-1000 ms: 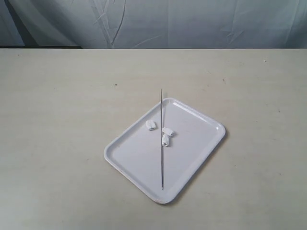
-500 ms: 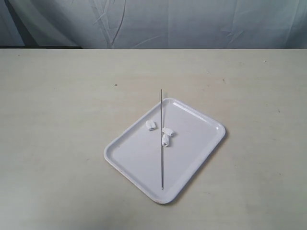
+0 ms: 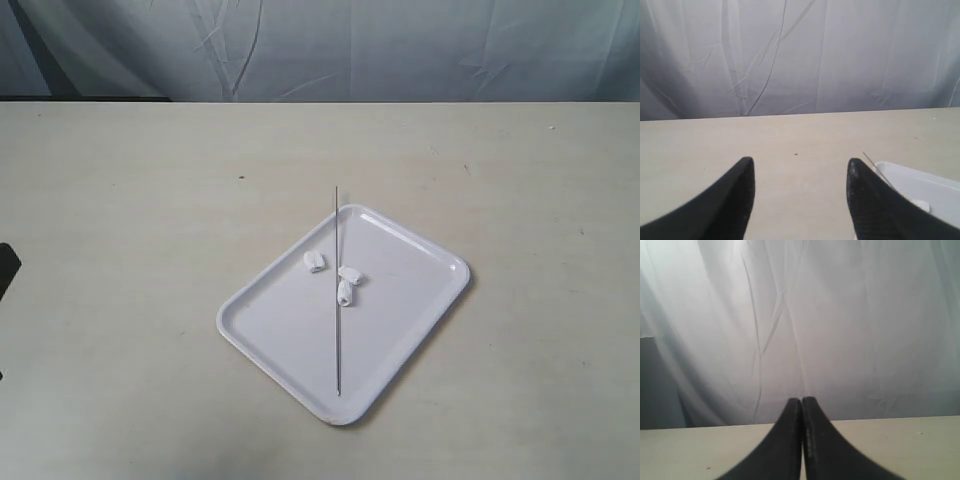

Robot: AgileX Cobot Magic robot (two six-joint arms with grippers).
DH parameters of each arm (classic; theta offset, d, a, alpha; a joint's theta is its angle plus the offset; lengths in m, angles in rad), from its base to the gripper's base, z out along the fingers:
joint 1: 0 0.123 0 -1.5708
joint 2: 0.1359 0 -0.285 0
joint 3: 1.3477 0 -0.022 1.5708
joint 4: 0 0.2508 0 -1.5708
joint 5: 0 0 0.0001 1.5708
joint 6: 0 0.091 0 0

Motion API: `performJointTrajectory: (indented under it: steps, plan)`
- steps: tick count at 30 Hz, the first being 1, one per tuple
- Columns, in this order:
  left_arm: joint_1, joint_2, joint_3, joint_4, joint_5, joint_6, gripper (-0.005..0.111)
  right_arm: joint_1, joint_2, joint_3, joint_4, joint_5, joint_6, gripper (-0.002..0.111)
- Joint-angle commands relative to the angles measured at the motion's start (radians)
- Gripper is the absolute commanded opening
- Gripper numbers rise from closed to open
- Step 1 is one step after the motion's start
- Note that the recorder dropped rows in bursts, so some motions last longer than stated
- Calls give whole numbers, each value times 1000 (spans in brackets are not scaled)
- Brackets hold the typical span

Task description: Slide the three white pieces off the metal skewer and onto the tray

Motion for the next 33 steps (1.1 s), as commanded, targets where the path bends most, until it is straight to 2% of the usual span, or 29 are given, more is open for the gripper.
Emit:
performJointTrajectory:
  steps: [1,6,9,12,16,21,22,27,33]
  plan:
    - [-3,1,3,31,-12,-8,53,-164,-12,3,3,-1,-4,0]
    - [-23,40,3,31,-10,-8,53,-354,-17,3,3,-3,-4,0]
    - [-67,69,3,31,-8,-8,53,-407,-17,3,3,-9,-4,0]
    - [-104,80,3,46,-10,-6,53,-412,-17,3,3,-12,-4,0]
    - [-109,80,3,51,-20,-6,53,-412,-17,3,3,-12,-4,0]
    - [-168,80,3,55,-17,-6,53,-412,-25,3,-4,-12,-4,0]
    - [-172,80,3,55,-34,-15,53,-412,-36,6,-4,-12,-4,0]
    - [-173,75,3,67,-324,-12,52,-419,-113,71,-24,-32,-4,0]
    - [-173,75,3,74,-469,-12,52,-429,-127,97,-335,53,-4,0]
